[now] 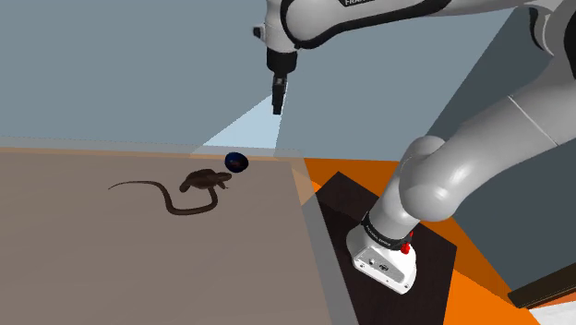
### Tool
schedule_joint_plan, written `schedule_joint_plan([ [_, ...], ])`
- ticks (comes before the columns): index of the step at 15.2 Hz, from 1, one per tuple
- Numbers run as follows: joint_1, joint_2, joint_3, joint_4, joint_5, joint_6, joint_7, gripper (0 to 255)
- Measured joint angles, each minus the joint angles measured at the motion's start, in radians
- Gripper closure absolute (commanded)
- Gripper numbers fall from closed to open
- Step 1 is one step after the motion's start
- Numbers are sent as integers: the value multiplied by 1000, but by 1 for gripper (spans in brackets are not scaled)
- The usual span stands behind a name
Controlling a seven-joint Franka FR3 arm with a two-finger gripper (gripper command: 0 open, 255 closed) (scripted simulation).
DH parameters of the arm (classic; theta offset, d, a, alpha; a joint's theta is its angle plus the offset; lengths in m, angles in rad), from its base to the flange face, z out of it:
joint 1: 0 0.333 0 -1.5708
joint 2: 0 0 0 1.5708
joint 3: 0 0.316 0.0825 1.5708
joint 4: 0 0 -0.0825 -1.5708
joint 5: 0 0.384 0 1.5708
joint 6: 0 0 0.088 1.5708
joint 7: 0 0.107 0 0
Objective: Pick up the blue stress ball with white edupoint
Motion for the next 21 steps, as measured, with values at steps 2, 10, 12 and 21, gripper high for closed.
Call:
schedule_joint_plan([
  [2,19,70,7,8,-12,56,-44,0],
  [10,88,302,55,32,-74,243,-200,0],
  [12,101,359,68,35,-97,291,-235,0],
  [21,131,518,92,36,-176,432,-262,0],
])
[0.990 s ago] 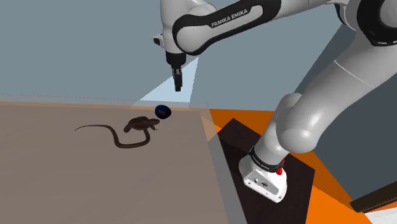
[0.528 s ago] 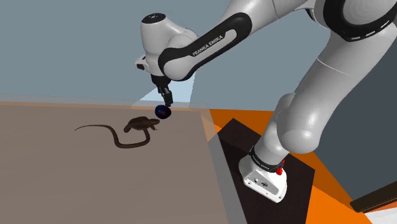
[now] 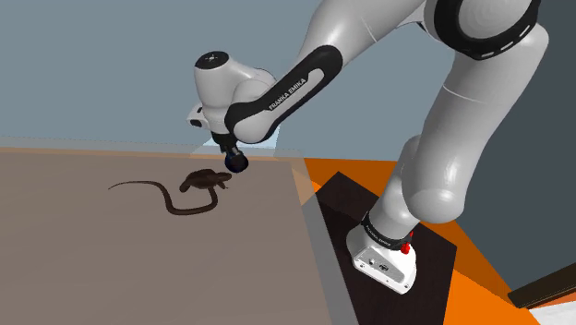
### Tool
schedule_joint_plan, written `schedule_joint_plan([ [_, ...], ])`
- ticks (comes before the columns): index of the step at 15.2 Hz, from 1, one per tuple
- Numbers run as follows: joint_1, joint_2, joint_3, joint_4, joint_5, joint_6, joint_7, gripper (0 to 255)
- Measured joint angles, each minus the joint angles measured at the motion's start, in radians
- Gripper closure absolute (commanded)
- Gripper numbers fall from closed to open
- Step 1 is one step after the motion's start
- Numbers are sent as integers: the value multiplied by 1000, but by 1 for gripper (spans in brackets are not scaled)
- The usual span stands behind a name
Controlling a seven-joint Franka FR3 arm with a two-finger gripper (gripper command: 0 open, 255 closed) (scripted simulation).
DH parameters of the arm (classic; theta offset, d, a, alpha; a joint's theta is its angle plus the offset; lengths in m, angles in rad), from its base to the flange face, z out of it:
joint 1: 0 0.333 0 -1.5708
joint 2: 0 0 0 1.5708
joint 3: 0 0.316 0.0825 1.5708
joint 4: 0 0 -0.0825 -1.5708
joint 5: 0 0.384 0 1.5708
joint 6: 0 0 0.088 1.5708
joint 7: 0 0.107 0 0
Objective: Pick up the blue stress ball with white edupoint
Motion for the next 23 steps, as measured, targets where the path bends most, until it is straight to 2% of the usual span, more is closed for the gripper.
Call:
schedule_joint_plan([
  [3,0,25,-3,-2,-13,26,12,0],
  [4,0,27,-3,-3,-14,28,13,255],
  [14,1,28,-3,-1,-15,31,14,255],
  [23,-1,-54,5,13,27,-62,-31,255],
])
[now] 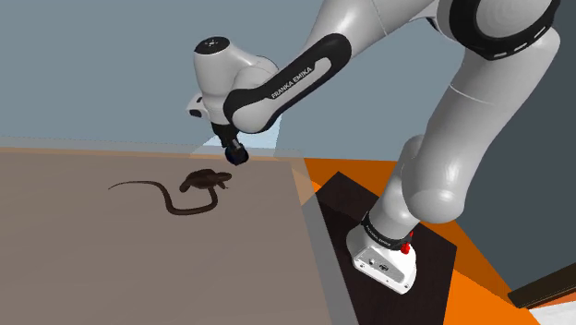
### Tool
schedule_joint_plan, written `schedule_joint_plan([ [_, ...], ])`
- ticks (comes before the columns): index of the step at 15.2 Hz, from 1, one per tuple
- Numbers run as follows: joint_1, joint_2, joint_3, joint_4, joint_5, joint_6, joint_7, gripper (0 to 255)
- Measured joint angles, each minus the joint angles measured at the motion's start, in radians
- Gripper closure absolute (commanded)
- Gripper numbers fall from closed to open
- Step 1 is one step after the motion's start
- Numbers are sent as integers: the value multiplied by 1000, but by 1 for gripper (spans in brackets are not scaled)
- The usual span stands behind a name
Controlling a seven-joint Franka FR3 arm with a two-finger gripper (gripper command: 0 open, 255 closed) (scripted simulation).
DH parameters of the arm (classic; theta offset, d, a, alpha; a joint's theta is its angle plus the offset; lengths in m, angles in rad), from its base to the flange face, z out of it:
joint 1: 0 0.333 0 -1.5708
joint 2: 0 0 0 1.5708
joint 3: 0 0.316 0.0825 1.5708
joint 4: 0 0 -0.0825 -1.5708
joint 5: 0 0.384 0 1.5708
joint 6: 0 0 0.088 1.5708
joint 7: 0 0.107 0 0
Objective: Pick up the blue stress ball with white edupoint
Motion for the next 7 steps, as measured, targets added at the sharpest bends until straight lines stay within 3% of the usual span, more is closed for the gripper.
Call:
schedule_joint_plan([
  [7,3,-59,5,29,29,-84,-32,255],
])
